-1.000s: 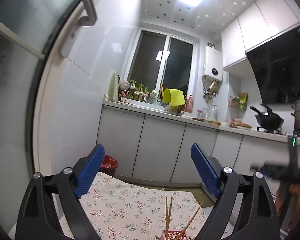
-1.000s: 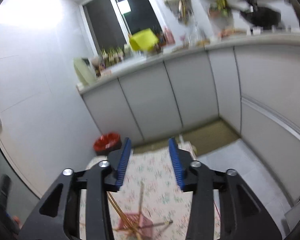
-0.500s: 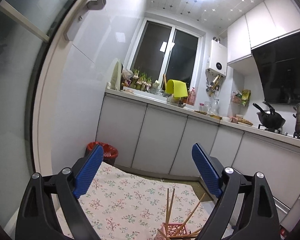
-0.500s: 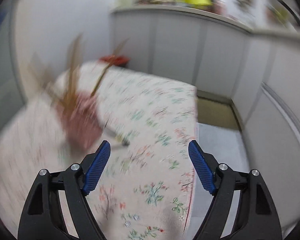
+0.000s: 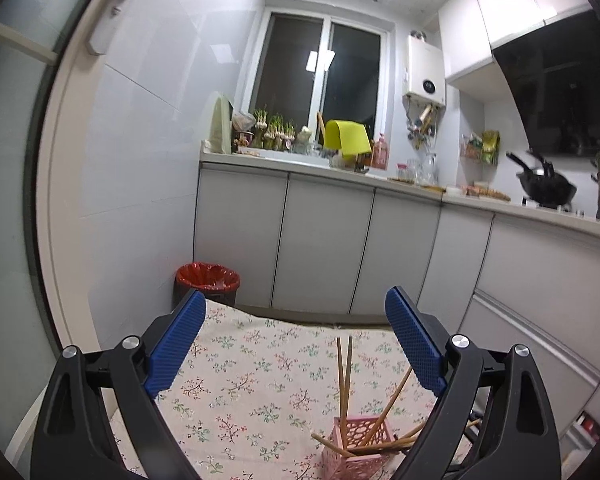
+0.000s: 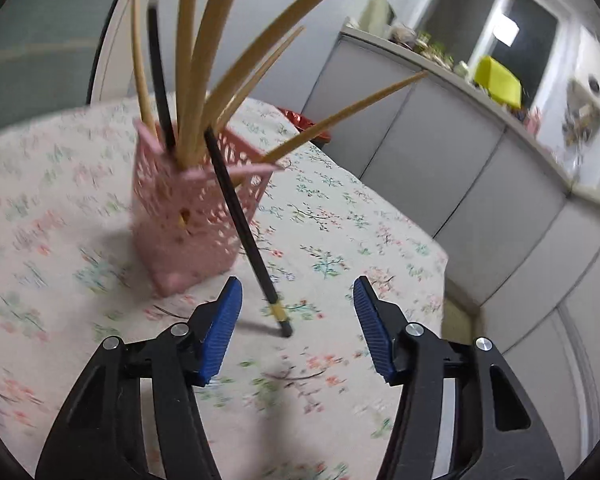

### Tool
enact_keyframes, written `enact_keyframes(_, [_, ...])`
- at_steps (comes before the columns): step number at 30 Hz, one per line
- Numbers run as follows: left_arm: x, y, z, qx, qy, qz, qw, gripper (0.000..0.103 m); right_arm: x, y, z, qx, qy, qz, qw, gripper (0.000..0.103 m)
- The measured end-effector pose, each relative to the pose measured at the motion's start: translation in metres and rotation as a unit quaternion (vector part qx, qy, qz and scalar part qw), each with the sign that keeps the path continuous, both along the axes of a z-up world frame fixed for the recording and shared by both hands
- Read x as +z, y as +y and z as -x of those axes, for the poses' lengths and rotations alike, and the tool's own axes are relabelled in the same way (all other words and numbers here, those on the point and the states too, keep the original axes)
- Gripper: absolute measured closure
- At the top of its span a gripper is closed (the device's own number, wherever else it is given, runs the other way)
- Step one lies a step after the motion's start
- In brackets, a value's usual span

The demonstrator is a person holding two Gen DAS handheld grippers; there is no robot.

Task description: Organize utensils

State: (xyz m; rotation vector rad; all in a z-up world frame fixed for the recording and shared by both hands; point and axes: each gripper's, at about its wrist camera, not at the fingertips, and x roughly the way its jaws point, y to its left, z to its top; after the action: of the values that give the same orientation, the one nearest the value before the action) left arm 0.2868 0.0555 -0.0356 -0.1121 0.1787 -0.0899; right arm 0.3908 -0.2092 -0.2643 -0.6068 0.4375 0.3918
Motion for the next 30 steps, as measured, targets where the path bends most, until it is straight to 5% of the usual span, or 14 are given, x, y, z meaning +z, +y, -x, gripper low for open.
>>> enact_keyframes(5, [-0.01,-0.015,-0.007,-0.008,0.013,-0.025,0.9996,0.014,-0.004,0.012,0.001,0.034,-0.021,0.04,0.998,0.049])
enact_keyframes(7, [-0.009,-0.018,-0.006,-0.006,0.01,-0.031,0.9995,0.014,-0.008,0.02,-0.006,0.046,-0.018,0.059,0.997,0.062])
enact_keyframes(9, [-0.008,-0.018,-0.002,-0.001,0.004,-0.035,0.9994,0.014,-0.014,0.025,-0.012,0.062,-0.002,0.08,0.995,0.097])
enact_keyframes(11, [-0.006,-0.015,0.0,0.0,0.003,-0.032,0.9995,0.014,-0.016,0.025,-0.014,0.045,-0.016,0.1,0.994,0.096])
enact_keyframes(16, [-0.001,-0.006,0.008,-0.01,0.006,-0.008,0.9999,0.014,0.01,-0.016,0.001,-0.028,-0.056,0.059,0.996,0.097])
enact_keyframes(22, [0.014,0.002,0.032,-0.023,-0.013,0.015,0.9996,0.014,0.092,-0.106,0.051,-0.169,-0.082,-0.1,0.977,0.097])
enact_keyframes(25, [0.02,0.011,0.044,-0.023,-0.015,0.044,0.9987,0.014,0.141,-0.123,0.079,-0.178,-0.093,-0.188,0.961,0.097])
enact_keyframes(30, [0.037,0.03,0.063,-0.028,-0.036,0.086,0.9953,0.014,0.211,-0.09,0.107,-0.146,-0.113,-0.285,0.941,0.097])
